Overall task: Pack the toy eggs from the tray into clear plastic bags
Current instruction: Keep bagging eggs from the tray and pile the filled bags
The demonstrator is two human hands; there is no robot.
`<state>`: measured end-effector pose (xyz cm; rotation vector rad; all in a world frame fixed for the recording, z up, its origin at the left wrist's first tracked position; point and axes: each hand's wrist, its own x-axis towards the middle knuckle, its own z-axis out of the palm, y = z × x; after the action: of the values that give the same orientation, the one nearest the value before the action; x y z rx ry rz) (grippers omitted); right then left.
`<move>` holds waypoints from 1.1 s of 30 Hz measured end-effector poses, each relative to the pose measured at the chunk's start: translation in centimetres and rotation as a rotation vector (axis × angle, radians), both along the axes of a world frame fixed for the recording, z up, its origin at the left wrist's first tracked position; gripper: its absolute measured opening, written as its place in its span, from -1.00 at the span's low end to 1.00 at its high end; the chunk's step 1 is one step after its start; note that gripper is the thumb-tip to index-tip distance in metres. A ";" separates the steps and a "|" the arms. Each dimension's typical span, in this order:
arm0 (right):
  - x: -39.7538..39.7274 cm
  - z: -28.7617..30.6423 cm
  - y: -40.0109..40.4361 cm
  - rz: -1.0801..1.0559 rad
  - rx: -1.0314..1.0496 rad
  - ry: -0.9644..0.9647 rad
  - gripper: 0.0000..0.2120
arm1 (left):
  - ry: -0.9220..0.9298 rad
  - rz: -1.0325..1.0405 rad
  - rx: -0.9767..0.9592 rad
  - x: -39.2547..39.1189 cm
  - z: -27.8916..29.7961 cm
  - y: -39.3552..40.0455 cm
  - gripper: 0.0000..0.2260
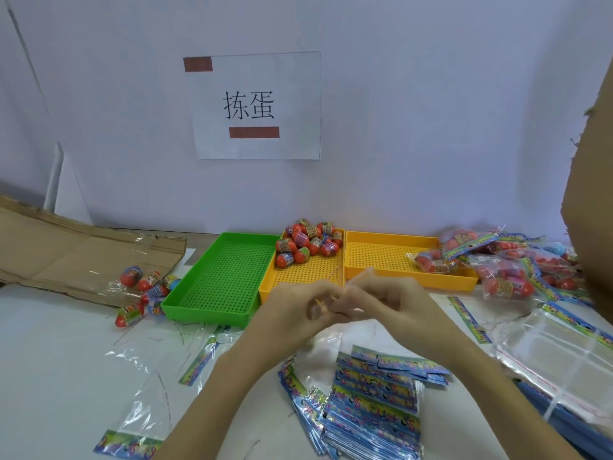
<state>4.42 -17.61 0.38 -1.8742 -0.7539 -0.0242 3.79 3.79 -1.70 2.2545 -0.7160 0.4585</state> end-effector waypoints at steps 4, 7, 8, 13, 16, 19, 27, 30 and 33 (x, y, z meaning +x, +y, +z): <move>0.7 0.6 0.2 -0.146 0.305 -0.017 -0.73 | 0.132 0.103 -0.283 0.5 0.2 1.5 -0.87; 2.5 0.9 0.9 -0.330 0.244 -0.086 -0.79 | 0.260 0.236 -0.460 1.1 0.3 2.7 -0.96; 3.4 1.0 1.3 -0.372 0.172 -0.106 -0.79 | 0.272 0.278 -0.482 1.3 0.3 3.0 -0.97; 9.4 1.2 3.9 -0.453 -0.302 -0.201 -0.71 | 0.394 0.292 -0.658 1.4 0.2 3.9 -0.96; 12.8 0.7 5.5 -0.400 -0.589 -0.189 -0.57 | 0.424 0.275 -0.701 1.4 0.2 4.0 -0.93; 14.8 -0.4 6.5 -0.372 -0.845 -0.197 -0.55 | 0.433 0.256 -0.697 1.5 0.1 3.9 -0.94; 14.4 -1.6 7.2 -0.502 -0.419 -0.253 -0.83 | 0.442 0.206 -0.632 1.8 -0.1 3.7 -0.95; 12.3 -1.2 6.5 -0.544 -0.121 -0.158 -0.77 | 0.436 0.219 -0.622 1.8 -0.2 3.7 -0.95; 9.7 -1.4 5.1 -0.588 0.110 -0.056 -0.75 | 0.455 0.209 -0.623 1.7 -0.2 3.4 -0.94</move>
<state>14.11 -12.50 -1.05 -1.9332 -0.2105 -0.4814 5.45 7.18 -1.85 1.7436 -0.0769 0.2066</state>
